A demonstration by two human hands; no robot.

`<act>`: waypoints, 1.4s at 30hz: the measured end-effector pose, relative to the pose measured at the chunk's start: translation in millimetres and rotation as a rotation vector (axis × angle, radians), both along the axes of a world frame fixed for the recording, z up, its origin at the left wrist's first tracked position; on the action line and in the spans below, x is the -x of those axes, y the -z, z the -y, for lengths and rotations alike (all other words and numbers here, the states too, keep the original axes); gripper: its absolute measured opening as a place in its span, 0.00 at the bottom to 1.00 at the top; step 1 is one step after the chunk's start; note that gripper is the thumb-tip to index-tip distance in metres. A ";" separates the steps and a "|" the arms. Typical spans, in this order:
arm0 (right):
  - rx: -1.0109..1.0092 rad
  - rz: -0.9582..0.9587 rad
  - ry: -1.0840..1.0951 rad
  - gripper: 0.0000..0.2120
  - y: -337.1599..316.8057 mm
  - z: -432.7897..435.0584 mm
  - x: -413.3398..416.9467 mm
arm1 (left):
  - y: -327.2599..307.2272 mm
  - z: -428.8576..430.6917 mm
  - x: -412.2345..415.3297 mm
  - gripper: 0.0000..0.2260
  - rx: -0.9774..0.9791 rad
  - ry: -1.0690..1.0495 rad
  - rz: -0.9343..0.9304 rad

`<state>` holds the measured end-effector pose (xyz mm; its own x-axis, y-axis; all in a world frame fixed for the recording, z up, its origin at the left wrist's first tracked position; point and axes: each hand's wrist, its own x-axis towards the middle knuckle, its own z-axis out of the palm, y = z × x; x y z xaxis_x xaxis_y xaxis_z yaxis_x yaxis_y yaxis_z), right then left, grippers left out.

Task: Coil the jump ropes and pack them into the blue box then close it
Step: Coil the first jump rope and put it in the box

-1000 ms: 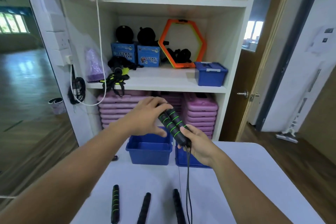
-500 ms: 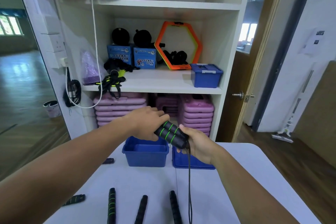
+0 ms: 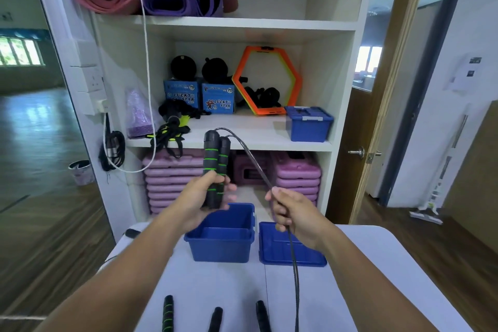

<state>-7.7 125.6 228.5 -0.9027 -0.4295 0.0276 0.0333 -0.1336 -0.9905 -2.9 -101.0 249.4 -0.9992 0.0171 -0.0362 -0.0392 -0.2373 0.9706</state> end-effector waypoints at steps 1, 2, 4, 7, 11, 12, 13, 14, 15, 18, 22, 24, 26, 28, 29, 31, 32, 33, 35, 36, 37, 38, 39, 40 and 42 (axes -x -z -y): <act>-0.052 -0.035 -0.011 0.14 -2.2 7.0 -0.4 | -1.3 -9.3 -1.3 0.07 -0.108 -0.001 0.000; -0.104 -0.062 -0.014 0.15 -4.1 13.9 -1.1 | -3.3 -18.0 -1.2 0.07 -0.197 -0.005 -0.016; -0.184 -0.104 -0.010 0.16 -5.7 24.4 -2.4 | -10.8 -29.7 1.3 0.06 -0.309 -0.033 -0.059; -0.238 -0.135 -0.009 0.17 -3.3 28.0 -1.9 | -26.8 -31.9 9.1 0.08 -0.456 -0.072 -0.085; -0.333 -0.145 -0.010 0.17 1.5 20.5 -5.2 | -45.3 -23.1 19.3 0.15 -0.736 -0.123 -0.112; -0.345 -0.144 -0.006 0.17 2.1 17.9 -6.5 | -48.2 -19.9 22.5 0.14 -0.728 -0.152 -0.114; -0.359 -0.151 -0.001 0.17 2.5 14.9 -7.7 | -50.1 -16.8 25.2 0.12 -0.690 -0.177 -0.108; -0.377 -0.168 0.004 0.16 2.5 11.7 -8.7 | -50.4 -12.8 28.8 0.13 -0.604 -0.201 -0.095; -0.403 -0.191 0.007 0.15 2.4 8.4 -9.0 | -49.6 -8.0 31.9 0.15 -0.473 -0.218 -0.075; -0.503 -0.261 -0.007 0.11 0.5 2.2 -8.9 | -41.9 4.6 33.6 0.16 0.097 -0.230 -0.076; -0.720 -0.451 0.011 0.06 -4.4 5.0 -2.3 | -30.8 10.8 21.5 0.19 0.756 -0.068 -0.090; -0.793 -0.498 0.016 0.05 -8.4 5.5 2.9 | -26.5 13.4 17.0 0.19 0.977 0.028 -0.107; -0.846 -0.534 0.008 0.05 -11.9 5.0 7.5 | -24.3 16.9 12.3 0.19 1.092 0.115 -0.131; -0.875 -0.563 0.009 0.05 -13.7 5.0 10.0 | -24.5 20.5 6.9 0.19 1.180 0.155 -0.162; -0.883 -0.577 0.012 0.05 -14.9 5.8 10.1 | -24.3 22.5 4.7 0.19 1.210 0.154 -0.178; -0.885 -0.602 0.019 0.05 -16.5 7.8 9.7 | -21.4 26.1 2.8 0.21 1.238 0.132 -0.214; -0.871 -0.609 0.025 0.05 -17.4 9.0 8.9 | -18.4 27.7 3.1 0.22 1.239 0.114 -0.234; -0.849 -0.611 0.033 0.04 -17.6 9.9 8.5 | -14.6 29.3 3.6 0.22 1.226 0.090 -0.251; -0.764 -0.591 0.063 0.04 -19.4 11.7 6.2 | -7.4 30.7 3.7 0.23 1.159 0.030 -0.278; -0.697 -0.557 0.095 0.05 -20.9 13.0 4.1 | -4.4 30.2 3.1 0.22 1.119 -0.007 -0.285; -0.624 -0.513 0.140 0.06 -21.9 14.8 2.0 | -2.1 29.1 1.9 0.21 1.075 -0.043 -0.294; -0.549 -0.454 0.194 0.09 -23.8 17.1 -0.5 | -0.4 27.4 -0.2 0.20 1.032 -0.073 -0.306; -0.485 -0.405 0.246 0.13 -25.9 19.4 -2.8 | 1.4 25.3 -2.4 0.19 1.006 -0.095 -0.323; -0.441 -0.371 0.289 0.16 -28.8 22.5 -4.9 | 2.9 22.4 -5.5 0.19 0.999 -0.107 -0.349; -0.396 -0.357 0.334 0.20 -34.3 29.6 -7.9 | 6.2 15.6 -12.3 0.20 1.050 -0.107 -0.421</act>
<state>0.2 95.9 262.8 -0.9544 -0.1648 0.2487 -0.2888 0.3001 -0.9092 9.4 -116.6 243.2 -0.9298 0.0901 0.3568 0.3087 0.7188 0.6229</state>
